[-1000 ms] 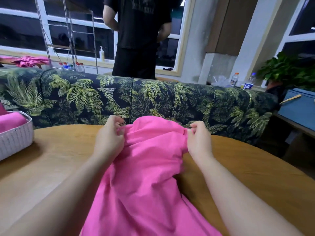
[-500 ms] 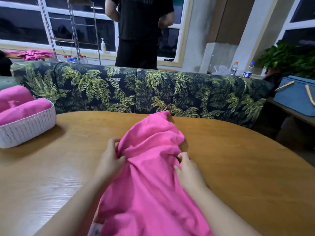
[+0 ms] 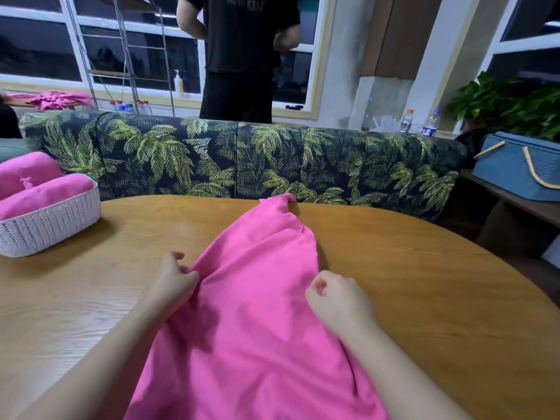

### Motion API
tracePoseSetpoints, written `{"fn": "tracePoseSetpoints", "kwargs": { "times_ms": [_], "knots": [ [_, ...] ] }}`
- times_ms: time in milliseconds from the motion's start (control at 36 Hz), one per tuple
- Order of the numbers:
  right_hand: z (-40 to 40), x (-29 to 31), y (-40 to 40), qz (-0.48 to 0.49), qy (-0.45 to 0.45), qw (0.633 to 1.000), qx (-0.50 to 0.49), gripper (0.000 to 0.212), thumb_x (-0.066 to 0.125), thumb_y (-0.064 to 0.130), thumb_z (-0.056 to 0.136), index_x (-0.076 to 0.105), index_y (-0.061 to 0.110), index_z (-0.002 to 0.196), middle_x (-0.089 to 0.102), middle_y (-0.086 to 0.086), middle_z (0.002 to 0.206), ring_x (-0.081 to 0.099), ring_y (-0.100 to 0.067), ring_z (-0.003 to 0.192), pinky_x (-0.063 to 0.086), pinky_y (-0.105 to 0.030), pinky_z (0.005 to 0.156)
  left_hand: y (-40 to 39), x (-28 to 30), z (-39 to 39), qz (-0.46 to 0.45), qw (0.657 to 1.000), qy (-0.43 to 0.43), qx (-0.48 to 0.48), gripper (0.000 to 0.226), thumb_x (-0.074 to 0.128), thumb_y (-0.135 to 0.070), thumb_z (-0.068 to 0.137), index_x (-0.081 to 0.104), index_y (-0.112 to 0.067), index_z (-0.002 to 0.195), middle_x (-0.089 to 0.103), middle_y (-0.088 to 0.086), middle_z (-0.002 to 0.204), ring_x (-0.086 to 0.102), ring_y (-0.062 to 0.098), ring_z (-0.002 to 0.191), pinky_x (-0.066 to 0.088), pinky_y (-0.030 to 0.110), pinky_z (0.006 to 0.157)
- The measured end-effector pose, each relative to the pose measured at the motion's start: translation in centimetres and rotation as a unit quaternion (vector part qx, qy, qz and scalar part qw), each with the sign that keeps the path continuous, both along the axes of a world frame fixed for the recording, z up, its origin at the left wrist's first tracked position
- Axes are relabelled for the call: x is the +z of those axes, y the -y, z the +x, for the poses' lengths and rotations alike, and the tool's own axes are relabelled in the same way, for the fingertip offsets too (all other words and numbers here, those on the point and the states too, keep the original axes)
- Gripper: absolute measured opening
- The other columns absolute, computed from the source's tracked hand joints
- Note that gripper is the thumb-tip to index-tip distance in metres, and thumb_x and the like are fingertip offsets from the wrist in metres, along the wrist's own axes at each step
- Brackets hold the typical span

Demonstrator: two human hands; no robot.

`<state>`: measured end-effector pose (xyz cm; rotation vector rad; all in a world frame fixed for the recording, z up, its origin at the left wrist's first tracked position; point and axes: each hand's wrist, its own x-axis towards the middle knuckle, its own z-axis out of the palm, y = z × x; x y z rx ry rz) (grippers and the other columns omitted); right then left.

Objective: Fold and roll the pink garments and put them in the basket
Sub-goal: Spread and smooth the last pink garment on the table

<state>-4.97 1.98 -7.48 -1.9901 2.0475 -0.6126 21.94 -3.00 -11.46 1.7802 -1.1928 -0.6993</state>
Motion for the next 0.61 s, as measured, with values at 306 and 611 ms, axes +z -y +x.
{"fn": "tracePoseSetpoints", "kwargs": {
  "times_ms": [306,611],
  "knots": [
    [3.2,1.7,7.3,-0.047,0.098,0.989,0.102,0.019,0.052,0.026,0.093,0.063,0.021,0.108,0.065,0.004,0.104,0.058,-0.016,0.097,0.045,-0.029,0.087,4.5,1.5,-1.5,-0.083,0.992,-0.067,-0.069,0.051,0.065,-0.004,0.078,0.046,-0.010,0.125,0.065,0.010,0.085,0.055,0.020,0.067,0.042,0.031,0.058],
    [1.4,4.1,8.6,-0.051,0.245,0.966,0.068,0.036,0.051,-0.005,0.083,0.067,0.021,0.102,0.063,0.010,0.101,0.057,-0.009,0.094,0.040,-0.008,0.074,0.8,4.4,-9.4,-0.065,0.912,-0.198,-0.352,0.035,0.050,-0.003,0.085,0.048,-0.022,0.114,0.073,-0.009,0.092,0.048,0.019,0.078,0.038,0.030,0.072]
  ]
}}
